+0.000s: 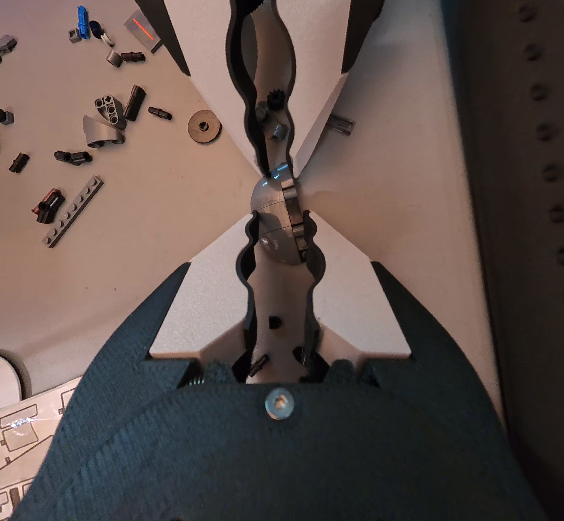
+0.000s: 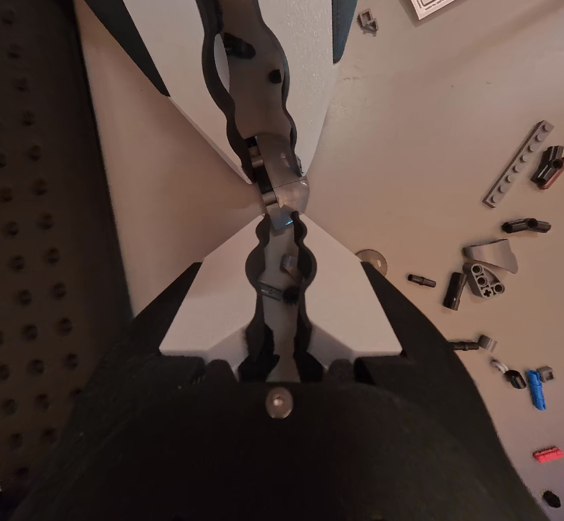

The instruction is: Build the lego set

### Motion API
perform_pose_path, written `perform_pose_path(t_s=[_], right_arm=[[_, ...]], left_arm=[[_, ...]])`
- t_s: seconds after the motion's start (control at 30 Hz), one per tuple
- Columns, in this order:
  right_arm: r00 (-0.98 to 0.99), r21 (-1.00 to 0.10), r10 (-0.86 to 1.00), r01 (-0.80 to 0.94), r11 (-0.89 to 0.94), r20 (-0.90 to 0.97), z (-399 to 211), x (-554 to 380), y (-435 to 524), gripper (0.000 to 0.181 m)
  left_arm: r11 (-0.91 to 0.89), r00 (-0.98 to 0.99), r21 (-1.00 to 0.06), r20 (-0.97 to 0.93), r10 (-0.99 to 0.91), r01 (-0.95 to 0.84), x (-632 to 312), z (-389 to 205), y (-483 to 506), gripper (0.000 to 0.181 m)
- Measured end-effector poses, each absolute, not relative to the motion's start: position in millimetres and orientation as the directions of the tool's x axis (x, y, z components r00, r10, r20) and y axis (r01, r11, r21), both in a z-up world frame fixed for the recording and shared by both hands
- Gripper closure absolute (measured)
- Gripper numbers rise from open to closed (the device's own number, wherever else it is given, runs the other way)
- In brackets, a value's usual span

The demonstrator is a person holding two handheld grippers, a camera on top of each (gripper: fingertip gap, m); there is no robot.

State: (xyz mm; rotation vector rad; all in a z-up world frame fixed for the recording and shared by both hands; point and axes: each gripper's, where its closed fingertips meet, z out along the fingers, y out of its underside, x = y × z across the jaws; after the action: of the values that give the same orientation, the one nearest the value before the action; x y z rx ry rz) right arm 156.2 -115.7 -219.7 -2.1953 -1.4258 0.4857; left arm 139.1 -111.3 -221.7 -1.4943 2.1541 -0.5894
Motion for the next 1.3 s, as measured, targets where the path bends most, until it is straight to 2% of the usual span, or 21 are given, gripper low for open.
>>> perform_pose_path(t_s=[0.2,0.47,0.77,0.87,1.03,1.3], right_arm=[[0.388,-0.614,0.918,0.705,-0.356,-0.087,-212,154,-117,0.172],[0.38,-0.596,0.92,0.718,-0.359,-0.097,-217,157,-120,0.178],[0.245,-0.578,0.968,0.783,-0.231,-0.056,-220,152,-141,0.16],[0.244,-0.55,0.969,0.806,-0.219,-0.029,-227,153,-139,0.164],[0.235,-0.55,0.972,0.807,-0.212,-0.03,-227,151,-139,0.181],[0.24,-0.547,0.969,0.803,-0.236,-0.066,-225,150,-144,0.173]], left_arm=[[0.322,-0.315,-0.582,-0.116,-0.942,-0.747,140,-222,-113,0.155],[0.328,-0.322,-0.583,-0.118,-0.939,-0.743,140,-222,-114,0.155],[0.327,-0.322,-0.574,-0.114,-0.94,-0.75,137,-222,-111,0.155],[0.329,-0.322,-0.572,-0.118,-0.939,-0.752,137,-222,-111,0.155],[0.329,-0.322,-0.571,-0.117,-0.939,-0.752,137,-222,-111,0.155],[0.324,-0.32,-0.57,-0.112,-0.941,-0.755,135,-222,-110,0.155]])
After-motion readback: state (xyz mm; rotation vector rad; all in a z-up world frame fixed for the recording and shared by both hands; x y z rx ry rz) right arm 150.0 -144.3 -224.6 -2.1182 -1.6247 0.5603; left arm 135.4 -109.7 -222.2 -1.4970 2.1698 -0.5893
